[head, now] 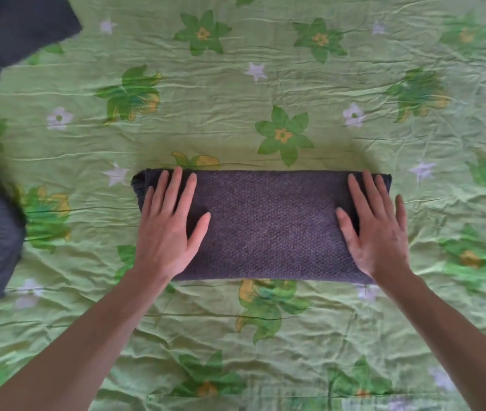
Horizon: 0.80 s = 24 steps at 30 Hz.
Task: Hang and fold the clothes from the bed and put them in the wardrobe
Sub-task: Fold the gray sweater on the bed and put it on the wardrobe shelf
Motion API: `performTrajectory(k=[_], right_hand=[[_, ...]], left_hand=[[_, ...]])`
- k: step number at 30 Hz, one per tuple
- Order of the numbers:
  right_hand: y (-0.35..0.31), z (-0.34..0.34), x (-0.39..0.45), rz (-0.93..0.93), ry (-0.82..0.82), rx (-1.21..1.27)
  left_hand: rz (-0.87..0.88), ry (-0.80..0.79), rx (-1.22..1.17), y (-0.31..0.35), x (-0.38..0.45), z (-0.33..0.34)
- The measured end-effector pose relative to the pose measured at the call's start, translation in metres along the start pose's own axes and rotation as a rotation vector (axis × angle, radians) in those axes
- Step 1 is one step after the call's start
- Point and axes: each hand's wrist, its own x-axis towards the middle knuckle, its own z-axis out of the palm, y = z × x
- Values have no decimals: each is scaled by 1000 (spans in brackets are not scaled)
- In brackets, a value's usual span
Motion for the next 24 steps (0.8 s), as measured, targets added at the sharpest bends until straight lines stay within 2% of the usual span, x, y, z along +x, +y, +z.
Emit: performTrajectory(k=[4, 8, 10, 12, 15, 18, 21, 24], right_hand=[[1, 6, 1, 5, -34, 198], [-2, 1, 2, 19, 22, 269], [-5, -1, -4, 99, 115, 332], [-7, -1, -8, 269, 184, 439], [-5, -5, -8, 615, 93, 815], [6, -17, 1, 786, -10, 1023], [11, -34, 9, 785, -166, 1140], [-1, -60, 9, 641, -220, 946]], left_hand=[[-27, -43, -44, 2, 6, 3], [-97, -53, -50, 18, 10, -5], [-136, 7, -79, 35, 10, -9], [-73, 63, -91, 63, 8, -8], [153, 37, -139, 111, 0, 5], [235, -10, -95, 135, -7, 21], [229, -55, -64, 136, -8, 24], [235, -129, -76, 134, -5, 13]])
